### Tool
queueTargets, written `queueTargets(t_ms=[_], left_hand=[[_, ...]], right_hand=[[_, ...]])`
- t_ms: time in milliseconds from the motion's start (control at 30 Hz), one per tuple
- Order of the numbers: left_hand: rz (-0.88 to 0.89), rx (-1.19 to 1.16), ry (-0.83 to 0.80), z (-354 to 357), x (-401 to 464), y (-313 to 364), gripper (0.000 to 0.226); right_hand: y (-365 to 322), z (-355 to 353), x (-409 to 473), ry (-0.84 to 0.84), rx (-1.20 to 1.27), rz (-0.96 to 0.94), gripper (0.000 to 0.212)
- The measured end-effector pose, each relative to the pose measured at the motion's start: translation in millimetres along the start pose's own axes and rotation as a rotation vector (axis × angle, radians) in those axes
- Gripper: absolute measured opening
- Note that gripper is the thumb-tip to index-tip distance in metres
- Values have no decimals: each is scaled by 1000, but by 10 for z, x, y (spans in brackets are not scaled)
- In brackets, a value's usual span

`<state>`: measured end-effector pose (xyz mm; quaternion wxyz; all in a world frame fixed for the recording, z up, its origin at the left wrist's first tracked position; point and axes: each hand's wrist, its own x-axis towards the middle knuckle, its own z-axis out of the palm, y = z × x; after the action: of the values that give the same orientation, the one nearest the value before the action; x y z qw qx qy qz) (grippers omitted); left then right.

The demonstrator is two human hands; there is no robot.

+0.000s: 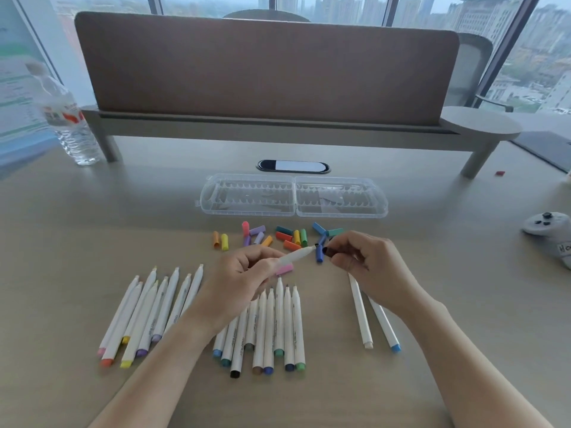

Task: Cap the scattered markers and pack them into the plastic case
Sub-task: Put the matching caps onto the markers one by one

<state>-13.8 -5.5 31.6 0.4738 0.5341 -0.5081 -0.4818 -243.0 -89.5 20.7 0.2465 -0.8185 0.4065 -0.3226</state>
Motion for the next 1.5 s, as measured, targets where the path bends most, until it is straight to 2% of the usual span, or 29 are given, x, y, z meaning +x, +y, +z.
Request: queueTargets(t_ms=[367, 433, 633, 733, 867, 933, 1000, 1067, 1167, 1267, 1367, 1500], left_hand=[[64, 188, -60, 1, 13, -84, 17], [99, 240, -79, 10, 2, -95, 13], [198, 347, -137, 124, -43, -60, 21], [217, 385, -140, 167, -56, -92, 22], [119, 372, -208, 186, 17, -67, 23], [78, 353, -263, 153, 42, -27, 35], [60, 313, -199, 104, 48, -23, 43], [58, 311, -49, 45, 61, -58, 39], [54, 502, 156, -23, 142, -140, 29], [64, 555, 244, -67, 177, -187, 25], [66, 602, 303, -93, 191, -199, 25], [60, 689, 374, -127, 203, -212, 23]], right_hand=[[35, 4, -28, 78, 91, -206, 15], [28, 8, -40, 94, 160, -171, 15], [-21, 58, -74, 136, 429, -34, 16], [-5, 73, -74, 118, 395, -2, 27], [33, 51, -32, 110, 335, 68, 23], [79, -19, 28, 104, 326, 75, 23], [134, -131, 69, 87, 315, 81, 28], [173, -207, 74, 50, 241, 90, 28], [223, -173, 73, -73, 97, 121, 34], [264, -77, 73, -169, -64, 89, 30], [288, -50, 57, -141, -102, 47, 20], [351, -80, 49, -38, -53, 103, 21]])
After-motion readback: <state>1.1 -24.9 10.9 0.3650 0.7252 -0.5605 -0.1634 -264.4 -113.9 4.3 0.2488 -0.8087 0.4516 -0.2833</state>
